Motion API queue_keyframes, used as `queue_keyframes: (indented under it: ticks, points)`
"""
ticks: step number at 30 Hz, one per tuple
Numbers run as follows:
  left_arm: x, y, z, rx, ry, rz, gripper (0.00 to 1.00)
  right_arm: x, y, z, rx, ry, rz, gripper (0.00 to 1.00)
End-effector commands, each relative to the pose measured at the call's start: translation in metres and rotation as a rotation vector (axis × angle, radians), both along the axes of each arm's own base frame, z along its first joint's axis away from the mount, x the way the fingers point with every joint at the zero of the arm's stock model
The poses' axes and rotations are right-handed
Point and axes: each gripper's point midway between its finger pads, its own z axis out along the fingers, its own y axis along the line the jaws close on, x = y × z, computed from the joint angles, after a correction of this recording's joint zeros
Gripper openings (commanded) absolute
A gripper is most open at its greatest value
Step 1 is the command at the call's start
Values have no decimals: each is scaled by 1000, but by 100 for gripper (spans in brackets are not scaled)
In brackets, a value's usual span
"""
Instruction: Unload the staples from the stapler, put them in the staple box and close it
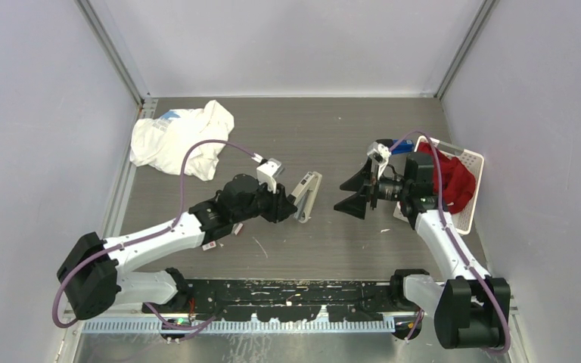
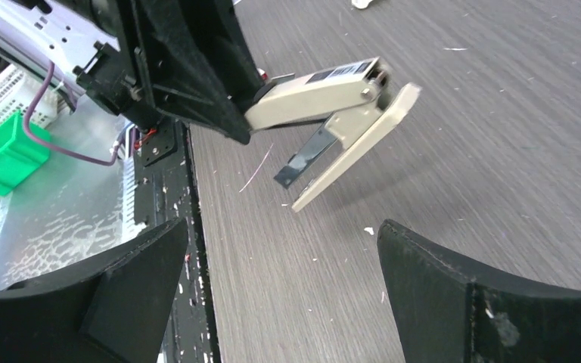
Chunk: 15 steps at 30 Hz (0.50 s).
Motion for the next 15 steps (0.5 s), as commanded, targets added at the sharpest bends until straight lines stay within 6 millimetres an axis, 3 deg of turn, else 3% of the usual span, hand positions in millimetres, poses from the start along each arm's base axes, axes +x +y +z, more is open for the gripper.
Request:
queue_keyframes:
  ticks: [1, 9, 15]
  points:
    - [13, -18, 68, -254, -127, -38, 0, -2, 13, 8, 16, -114, 48, 100]
    - [13, -13, 83, -315, -136, -32, 0, 0, 25, 2, 4, -145, 71, 100]
    - [20, 0, 94, -392, -40, 115, 0, 4, 28, 0, 14, -140, 85, 100]
